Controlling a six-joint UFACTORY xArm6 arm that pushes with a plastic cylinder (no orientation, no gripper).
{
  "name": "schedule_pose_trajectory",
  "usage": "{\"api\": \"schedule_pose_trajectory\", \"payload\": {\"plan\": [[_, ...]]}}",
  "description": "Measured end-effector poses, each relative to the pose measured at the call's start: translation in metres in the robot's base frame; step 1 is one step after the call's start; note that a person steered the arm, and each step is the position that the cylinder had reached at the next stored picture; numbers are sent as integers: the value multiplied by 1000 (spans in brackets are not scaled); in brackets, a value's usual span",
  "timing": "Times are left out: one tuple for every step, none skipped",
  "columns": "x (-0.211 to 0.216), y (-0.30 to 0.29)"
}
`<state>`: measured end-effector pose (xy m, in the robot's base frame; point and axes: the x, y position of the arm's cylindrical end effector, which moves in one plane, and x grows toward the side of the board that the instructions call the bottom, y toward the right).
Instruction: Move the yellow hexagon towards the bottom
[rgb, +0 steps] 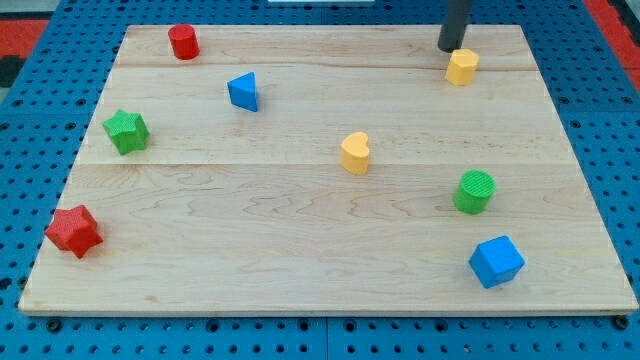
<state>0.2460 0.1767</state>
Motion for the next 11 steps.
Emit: {"api": "schedule_pose_trajectory", "payload": {"plan": [[41, -12], [77, -10], [39, -15], [13, 5], [50, 47], [81, 34], [97, 29], [100, 28], [56, 25], [43, -43], [43, -97]]}}
